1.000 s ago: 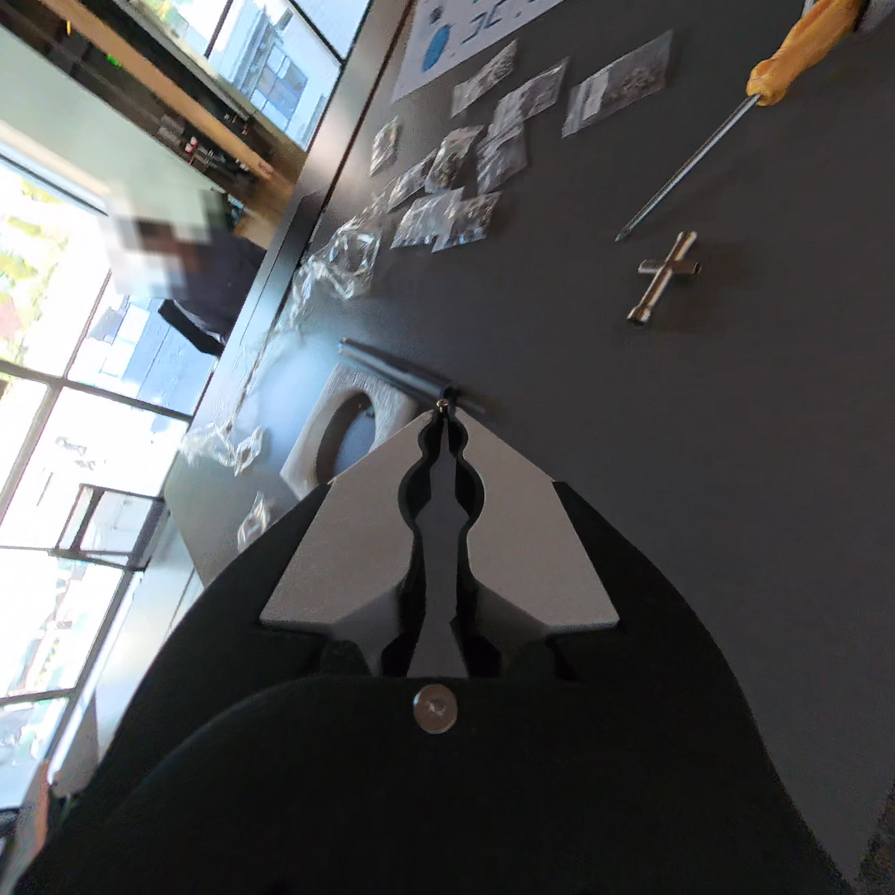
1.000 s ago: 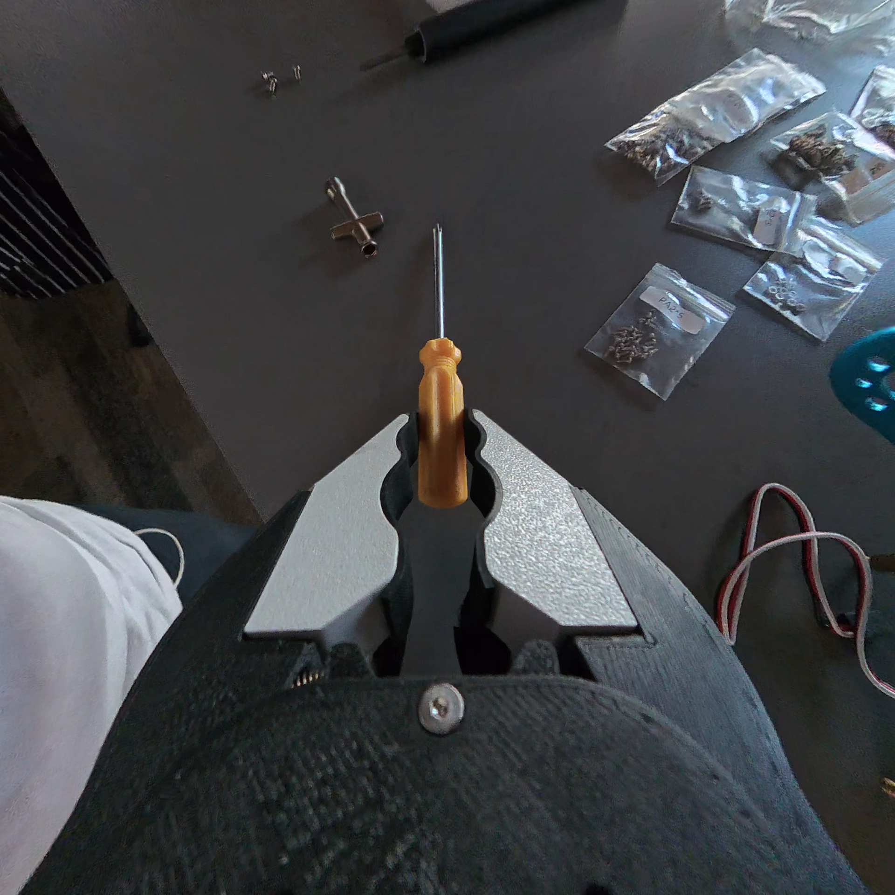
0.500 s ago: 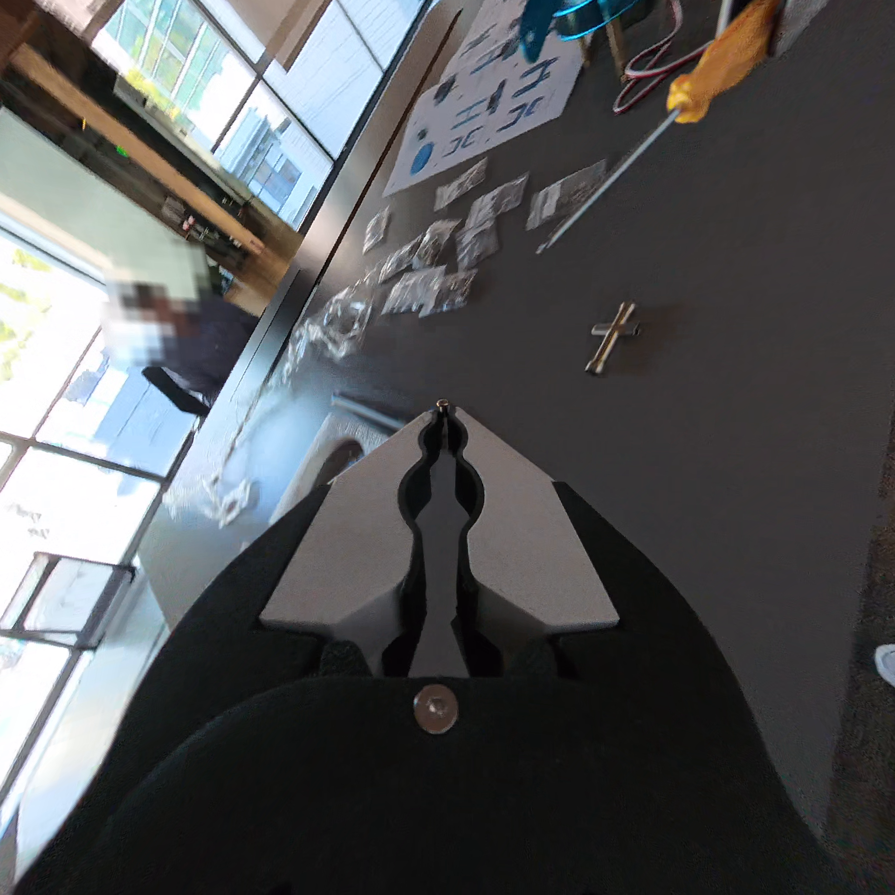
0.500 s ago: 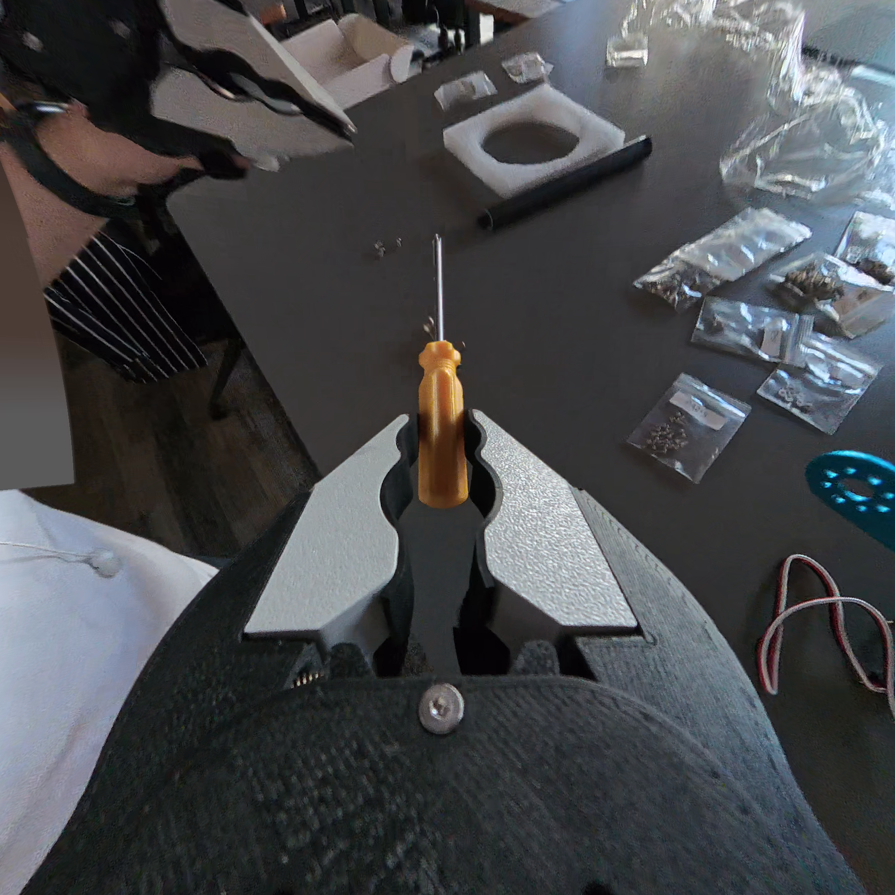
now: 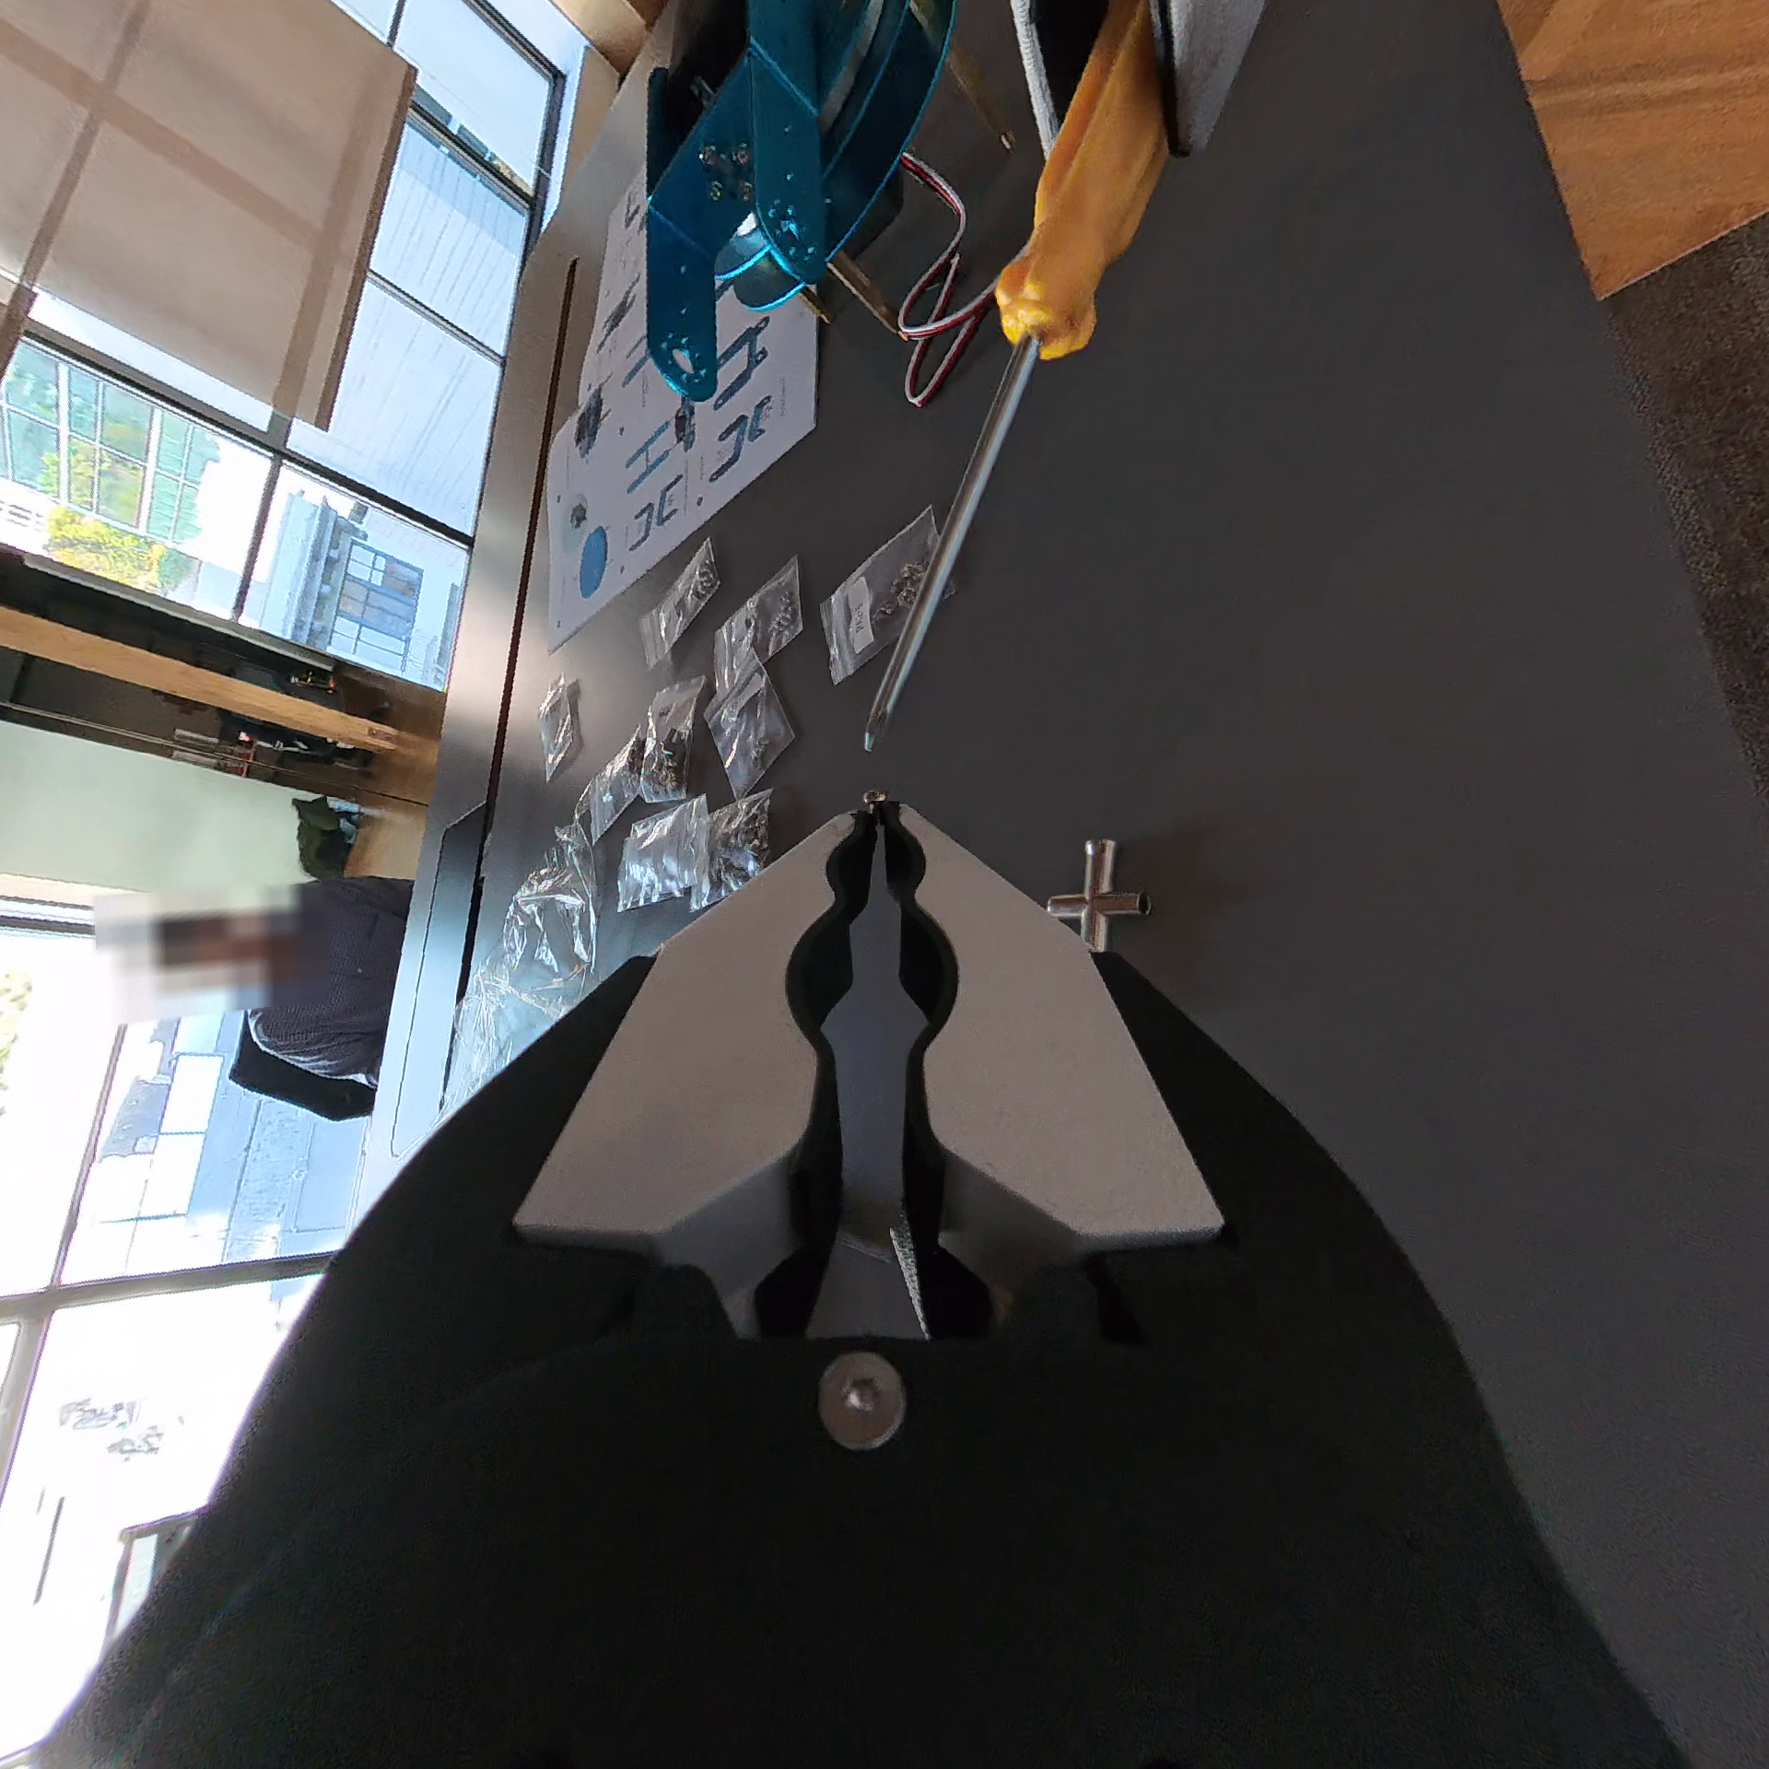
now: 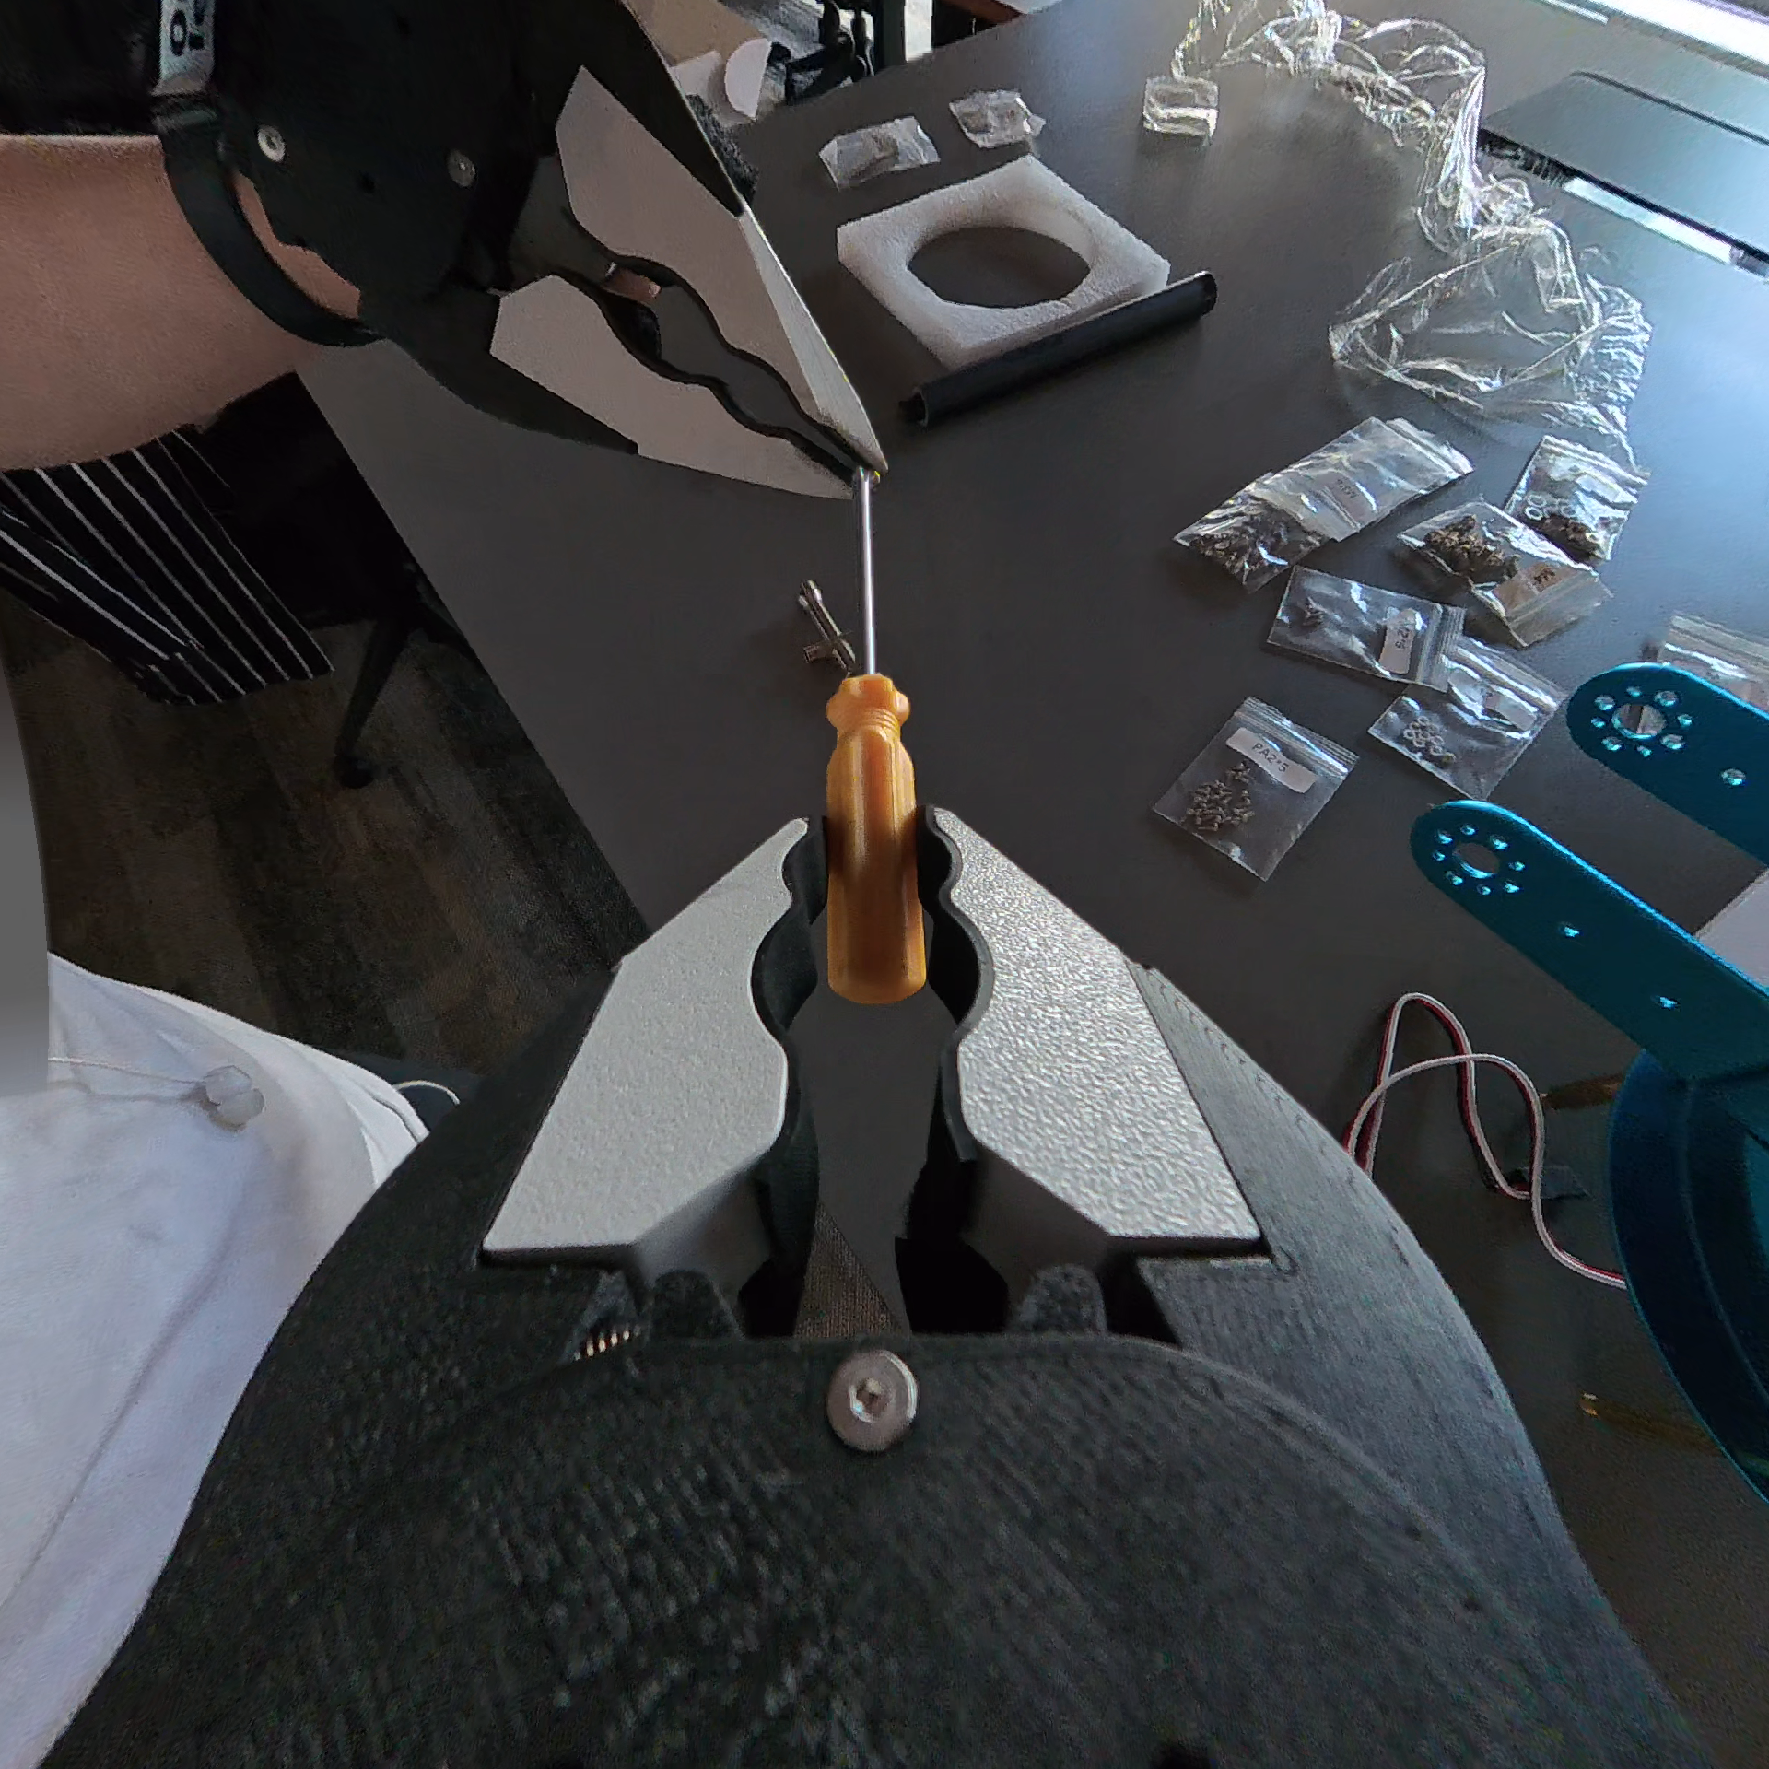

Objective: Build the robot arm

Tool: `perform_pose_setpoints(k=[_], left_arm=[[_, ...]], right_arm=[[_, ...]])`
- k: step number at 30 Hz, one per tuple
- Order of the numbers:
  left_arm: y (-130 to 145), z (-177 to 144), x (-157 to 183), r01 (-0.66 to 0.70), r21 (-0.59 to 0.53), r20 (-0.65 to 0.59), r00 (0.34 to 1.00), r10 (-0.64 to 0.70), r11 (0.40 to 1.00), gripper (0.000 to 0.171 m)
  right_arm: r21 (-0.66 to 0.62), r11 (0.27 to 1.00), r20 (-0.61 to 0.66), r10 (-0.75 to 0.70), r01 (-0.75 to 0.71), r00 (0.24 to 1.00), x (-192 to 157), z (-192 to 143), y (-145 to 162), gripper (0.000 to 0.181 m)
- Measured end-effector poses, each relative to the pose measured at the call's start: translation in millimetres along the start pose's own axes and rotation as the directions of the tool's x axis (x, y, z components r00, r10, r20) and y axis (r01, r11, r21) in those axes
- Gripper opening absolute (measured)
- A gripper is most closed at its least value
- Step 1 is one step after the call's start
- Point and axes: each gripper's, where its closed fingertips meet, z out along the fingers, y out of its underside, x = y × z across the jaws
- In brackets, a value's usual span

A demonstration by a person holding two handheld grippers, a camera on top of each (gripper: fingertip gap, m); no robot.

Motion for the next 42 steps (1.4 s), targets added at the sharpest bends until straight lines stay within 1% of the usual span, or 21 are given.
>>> perform_pose_setpoints(k=[15, 22, 25, 28, 31, 34, 42], left_arm=[[-0.8, 6.1, 16.6, -0.045, -0.019, -0.057, 0.997, 0.044, 0.999, 0.001], [0.8, 9.0, 27.5, -0.133, -0.054, -0.117, 0.985, 0.126, 0.990, 0.001], [1.2, 9.8, 27.1, -0.156, -0.072, -0.125, 0.981, 0.146, 0.985, 0.001], [4.2, 10.0, 25.0, -0.137, -0.091, -0.134, 0.983, 0.124, 0.986, 0.001], [4.6, 10.4, 26.2, -0.131, -0.092, -0.142, 0.983, 0.117, 0.987, 0.001], [3.2, 11.7, 28.7, -0.143, -0.092, -0.150, 0.980, 0.128, 0.986, 0.001], [1.5, 14.2, 34.3, -0.141, -0.086, -0.166, 0.978, 0.126, 0.986, 0.001]], right_arm=[[-0.082, 0.997, 0.028, -0.004, 0.007, 1.000, 1.3, 7.2, 16.6, 0.017], [-0.169, 0.985, 0.030, -0.022, 0.026, 0.999, 0.8, 7.9, 26.3, 0.017], [-0.163, 0.986, 0.053, -0.030, 0.038, 0.998, -4.0, 7.4, 23.3, 0.018], [-0.173, 0.984, 0.019, -0.046, 0.049, 0.999, 0.0, 2.6, 23.7, 0.017], [-0.149, 0.988, 0.011, -0.045, 0.046, 0.999, -0.2, -2.6, 18.3, 0.017], [-0.165, 0.984, 0.000, -0.066, 0.065, 0.998, 2.1, -3.1, 18.7, 0.017], [-0.178, 0.982, 0.014, -0.065, 0.066, 0.998, 1.4, -0.7, 20.4, 0.017]])
